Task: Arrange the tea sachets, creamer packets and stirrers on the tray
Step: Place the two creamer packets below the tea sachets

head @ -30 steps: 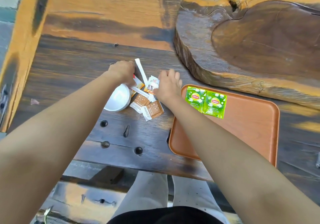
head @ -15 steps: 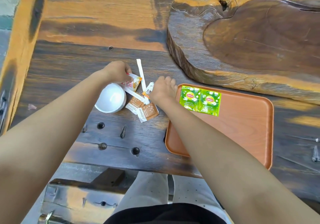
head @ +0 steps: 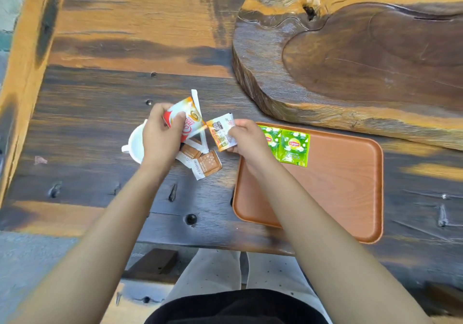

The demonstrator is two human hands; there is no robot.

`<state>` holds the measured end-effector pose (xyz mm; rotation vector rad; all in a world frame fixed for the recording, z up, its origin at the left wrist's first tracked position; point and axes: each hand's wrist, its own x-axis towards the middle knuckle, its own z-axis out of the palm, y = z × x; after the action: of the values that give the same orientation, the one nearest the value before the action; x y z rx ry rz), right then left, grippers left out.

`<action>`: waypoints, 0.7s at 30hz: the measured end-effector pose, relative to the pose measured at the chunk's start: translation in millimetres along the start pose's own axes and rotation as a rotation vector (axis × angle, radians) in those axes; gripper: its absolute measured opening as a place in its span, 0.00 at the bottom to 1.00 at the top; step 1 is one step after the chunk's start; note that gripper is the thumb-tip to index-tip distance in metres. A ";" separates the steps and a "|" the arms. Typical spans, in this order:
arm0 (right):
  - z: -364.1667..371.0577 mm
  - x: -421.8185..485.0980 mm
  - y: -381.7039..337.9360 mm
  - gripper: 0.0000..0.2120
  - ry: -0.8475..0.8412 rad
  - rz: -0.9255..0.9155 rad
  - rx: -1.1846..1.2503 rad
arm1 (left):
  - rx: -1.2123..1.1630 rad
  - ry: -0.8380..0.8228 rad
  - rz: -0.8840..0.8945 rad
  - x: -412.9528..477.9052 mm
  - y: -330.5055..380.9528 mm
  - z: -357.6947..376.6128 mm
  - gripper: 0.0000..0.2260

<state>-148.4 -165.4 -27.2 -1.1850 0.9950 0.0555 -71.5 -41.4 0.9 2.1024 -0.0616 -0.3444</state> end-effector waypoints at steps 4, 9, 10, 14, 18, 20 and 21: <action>-27.2 -30.3 2.3 0.04 -0.042 -0.003 0.125 | -0.251 -0.081 -0.238 -36.5 -12.6 10.4 0.06; -65.9 -51.1 43.0 0.10 0.299 -0.277 -0.262 | -0.445 -0.151 -0.432 -61.4 -18.5 17.3 0.07; -72.5 -54.0 51.7 0.09 0.384 -0.371 -0.404 | -0.443 -0.149 -0.437 -63.2 -19.7 16.9 0.08; -82.6 -60.3 85.6 0.06 0.336 -0.574 -0.876 | -0.409 -0.168 -0.448 -67.6 -21.0 15.4 0.10; -90.4 -64.6 108.1 0.09 0.181 -0.547 -0.984 | -0.370 -0.195 -0.454 -70.3 -20.5 14.6 0.11; -96.3 -66.0 106.5 0.10 0.212 -0.586 -0.958 | -0.359 -0.214 -0.462 -71.4 -20.9 15.4 0.11; -98.3 -64.7 104.2 0.15 0.217 -0.603 -0.976 | -0.355 -0.217 -0.470 -71.7 -20.6 16.0 0.11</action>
<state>-301.2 -169.7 -63.6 -2.3930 0.7502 -0.0802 -146.5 -30.7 -8.6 1.7036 0.3482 -0.8031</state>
